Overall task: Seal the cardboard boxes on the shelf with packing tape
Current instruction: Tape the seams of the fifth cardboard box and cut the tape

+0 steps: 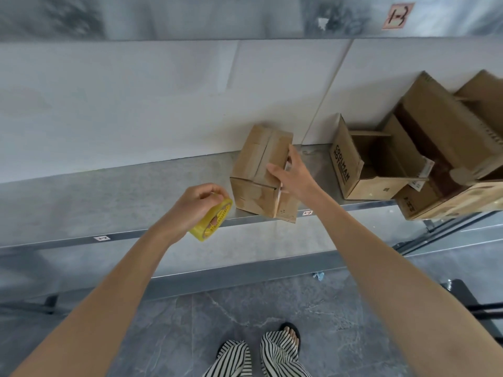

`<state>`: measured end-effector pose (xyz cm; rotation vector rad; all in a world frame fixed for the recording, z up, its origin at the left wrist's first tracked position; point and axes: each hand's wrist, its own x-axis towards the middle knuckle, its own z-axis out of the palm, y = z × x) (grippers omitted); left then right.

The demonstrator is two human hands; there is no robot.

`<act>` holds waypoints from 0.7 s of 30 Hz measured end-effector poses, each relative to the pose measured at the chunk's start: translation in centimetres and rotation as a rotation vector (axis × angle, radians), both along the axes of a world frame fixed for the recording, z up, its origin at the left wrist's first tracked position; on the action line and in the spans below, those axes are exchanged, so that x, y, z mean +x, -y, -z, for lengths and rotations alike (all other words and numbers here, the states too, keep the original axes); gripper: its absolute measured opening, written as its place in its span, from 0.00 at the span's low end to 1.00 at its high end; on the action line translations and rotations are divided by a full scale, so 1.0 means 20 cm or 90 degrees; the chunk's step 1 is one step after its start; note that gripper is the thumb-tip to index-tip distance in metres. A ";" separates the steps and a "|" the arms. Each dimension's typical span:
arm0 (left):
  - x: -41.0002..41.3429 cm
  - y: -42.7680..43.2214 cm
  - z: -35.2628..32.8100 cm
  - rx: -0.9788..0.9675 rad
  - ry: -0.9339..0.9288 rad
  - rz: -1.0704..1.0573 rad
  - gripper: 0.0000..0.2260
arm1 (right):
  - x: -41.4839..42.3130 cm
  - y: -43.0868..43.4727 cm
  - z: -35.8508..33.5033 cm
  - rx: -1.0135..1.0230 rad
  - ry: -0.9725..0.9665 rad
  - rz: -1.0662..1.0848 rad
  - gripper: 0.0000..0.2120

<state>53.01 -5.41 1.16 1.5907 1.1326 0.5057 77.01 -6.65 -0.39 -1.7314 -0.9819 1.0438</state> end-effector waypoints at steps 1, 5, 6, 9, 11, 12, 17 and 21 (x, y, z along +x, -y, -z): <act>0.00 0.01 0.00 -0.004 0.004 0.011 0.13 | 0.00 0.00 0.00 -0.002 -0.003 0.001 0.40; 0.03 0.02 -0.01 -0.035 0.036 0.029 0.14 | 0.00 0.01 -0.01 -0.023 0.033 0.003 0.39; 0.04 0.02 -0.02 -0.043 0.041 0.032 0.13 | 0.00 0.02 -0.02 -0.022 0.042 0.007 0.38; 0.05 0.03 -0.02 -0.048 0.042 0.035 0.11 | -0.05 0.03 -0.03 -0.016 0.130 -0.013 0.38; 0.06 0.05 -0.02 -0.038 0.033 0.030 0.11 | -0.10 0.04 -0.03 -0.021 0.177 -0.028 0.45; 0.06 0.05 -0.03 -0.037 0.034 0.025 0.11 | -0.13 0.04 -0.02 -0.030 0.175 -0.030 0.49; 0.07 0.08 -0.04 -0.026 0.032 -0.020 0.11 | -0.08 0.06 -0.02 -0.078 0.205 -0.076 0.53; 0.12 0.15 -0.06 -0.030 0.053 -0.065 0.12 | -0.03 0.07 -0.03 -0.064 0.242 -0.161 0.53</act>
